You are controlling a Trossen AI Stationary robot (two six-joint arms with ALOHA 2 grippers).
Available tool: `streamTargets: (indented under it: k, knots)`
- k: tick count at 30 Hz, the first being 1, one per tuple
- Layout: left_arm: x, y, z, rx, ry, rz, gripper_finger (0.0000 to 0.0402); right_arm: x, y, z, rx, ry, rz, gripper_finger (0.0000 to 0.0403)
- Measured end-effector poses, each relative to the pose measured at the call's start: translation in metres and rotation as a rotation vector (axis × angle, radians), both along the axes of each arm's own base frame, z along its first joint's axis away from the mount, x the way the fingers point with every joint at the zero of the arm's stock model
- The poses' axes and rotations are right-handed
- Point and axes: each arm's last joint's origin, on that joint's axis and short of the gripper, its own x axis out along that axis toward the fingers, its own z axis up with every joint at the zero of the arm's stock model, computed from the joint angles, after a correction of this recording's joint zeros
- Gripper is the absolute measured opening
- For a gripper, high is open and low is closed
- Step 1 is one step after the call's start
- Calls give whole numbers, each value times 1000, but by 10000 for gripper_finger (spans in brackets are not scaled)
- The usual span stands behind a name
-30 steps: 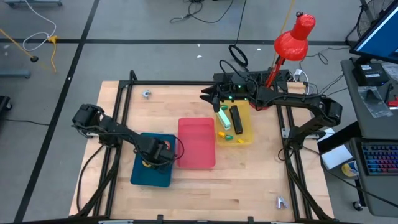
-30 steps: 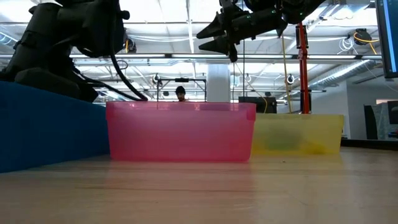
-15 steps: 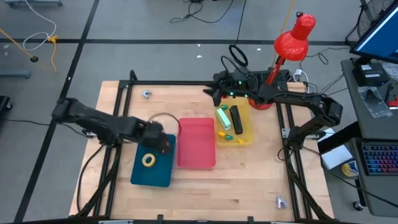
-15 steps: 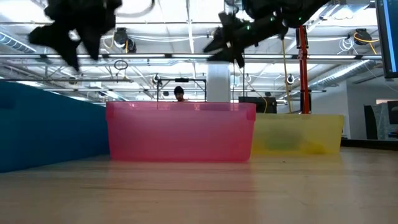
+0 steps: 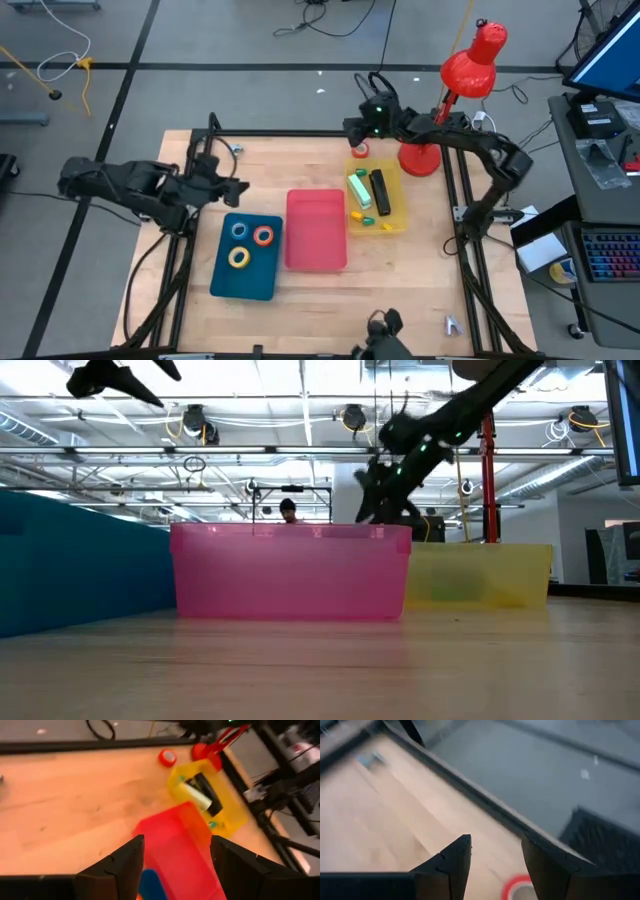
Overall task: Pick and place Stapler, Stapler remover, tape
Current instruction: Put the red tape into the blue bin
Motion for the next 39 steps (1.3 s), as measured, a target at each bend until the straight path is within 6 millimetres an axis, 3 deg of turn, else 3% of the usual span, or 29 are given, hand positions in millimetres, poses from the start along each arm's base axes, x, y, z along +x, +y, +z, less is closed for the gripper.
streamTargets:
  k: [7, 12, 23, 39]
  knots:
    - [1, 6, 6, 42, -29, -43, 228, 20, -36, -29, 156, 178, -36, 171]
    - [2, 8, 6, 34, -20, -75, 228, 20, -50, -45, 215, 282, -74, 171]
    - [2, 14, 6, 62, -1, -57, 228, -2, -57, -51, 279, 400, -145, 171]
    - [3, 21, 7, 85, 12, -57, 228, 2, -60, -74, 338, 414, -95, 171]
